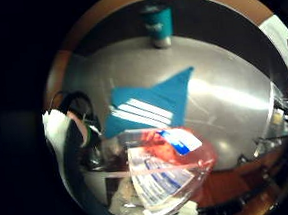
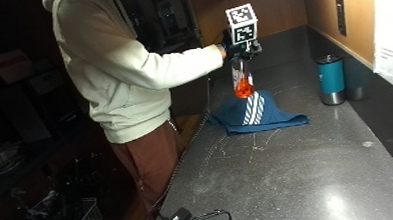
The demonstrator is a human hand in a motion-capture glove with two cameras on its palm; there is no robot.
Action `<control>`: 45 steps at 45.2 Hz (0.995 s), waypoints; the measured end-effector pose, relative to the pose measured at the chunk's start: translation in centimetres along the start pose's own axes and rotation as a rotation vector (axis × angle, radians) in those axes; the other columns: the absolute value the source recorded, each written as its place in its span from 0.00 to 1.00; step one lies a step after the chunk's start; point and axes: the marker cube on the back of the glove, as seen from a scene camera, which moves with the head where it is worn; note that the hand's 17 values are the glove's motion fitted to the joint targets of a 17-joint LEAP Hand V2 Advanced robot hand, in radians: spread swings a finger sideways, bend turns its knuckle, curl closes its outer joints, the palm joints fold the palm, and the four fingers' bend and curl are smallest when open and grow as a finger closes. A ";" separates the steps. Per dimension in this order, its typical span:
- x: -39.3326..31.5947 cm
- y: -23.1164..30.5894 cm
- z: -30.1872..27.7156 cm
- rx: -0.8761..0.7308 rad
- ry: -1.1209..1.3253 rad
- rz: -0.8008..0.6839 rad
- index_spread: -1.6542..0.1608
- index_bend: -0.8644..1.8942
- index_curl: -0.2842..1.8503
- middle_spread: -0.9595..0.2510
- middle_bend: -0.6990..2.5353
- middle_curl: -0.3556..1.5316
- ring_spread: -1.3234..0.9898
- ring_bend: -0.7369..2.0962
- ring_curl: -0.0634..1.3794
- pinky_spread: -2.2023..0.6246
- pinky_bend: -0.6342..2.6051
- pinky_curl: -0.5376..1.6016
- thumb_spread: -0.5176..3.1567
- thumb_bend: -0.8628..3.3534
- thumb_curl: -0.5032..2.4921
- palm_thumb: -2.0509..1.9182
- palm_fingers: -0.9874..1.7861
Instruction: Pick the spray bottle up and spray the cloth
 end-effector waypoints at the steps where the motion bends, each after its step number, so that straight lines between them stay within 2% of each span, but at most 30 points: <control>1: -0.5 -0.1 0.3 0.015 -0.052 -0.029 0.83 0.48 0.38 0.69 0.40 0.45 0.49 0.47 0.35 0.71 0.29 0.43 0.18 0.20 0.43 0.75 0.85; 11: -9.0 -1.3 7.4 0.145 -0.566 -0.251 0.83 0.48 0.38 0.69 0.40 0.45 0.50 0.48 0.35 0.71 0.29 0.43 0.18 0.20 0.43 0.75 0.86; 17: -11.8 -1.4 11.1 0.172 -0.790 -0.294 0.83 0.47 0.38 0.70 0.40 0.45 0.50 0.47 0.35 0.71 0.30 0.43 0.18 0.20 0.43 0.75 0.85; 23: -13.2 -4.1 16.1 0.175 -0.760 -0.296 0.83 0.47 0.38 0.70 0.39 0.45 0.50 0.47 0.35 0.71 0.30 0.43 0.18 0.20 0.43 0.75 0.85; 26: -14.1 -6.9 18.7 0.229 -0.756 -0.261 0.83 0.47 0.38 0.70 0.39 0.45 0.50 0.47 0.35 0.71 0.30 0.43 0.18 0.20 0.43 0.75 0.85; 30: -13.3 -9.8 22.5 0.232 -0.641 -0.220 0.83 0.47 0.38 0.70 0.39 0.45 0.50 0.47 0.35 0.71 0.30 0.43 0.19 0.20 0.43 0.75 0.84; 34: -12.6 -12.3 23.2 0.290 -0.645 -0.164 0.83 0.46 0.38 0.70 0.39 0.44 0.50 0.47 0.35 0.71 0.30 0.43 0.19 0.20 0.43 0.75 0.84; 42: -12.9 -13.4 25.8 0.175 -0.587 -0.160 0.83 0.45 0.38 0.70 0.37 0.44 0.50 0.46 0.35 0.71 0.30 0.43 0.21 0.20 0.43 0.75 0.82; 45: -13.7 -15.1 25.2 0.230 -0.620 -0.136 0.83 0.44 0.38 0.70 0.37 0.44 0.51 0.46 0.34 0.71 0.30 0.43 0.21 0.20 0.43 0.75 0.82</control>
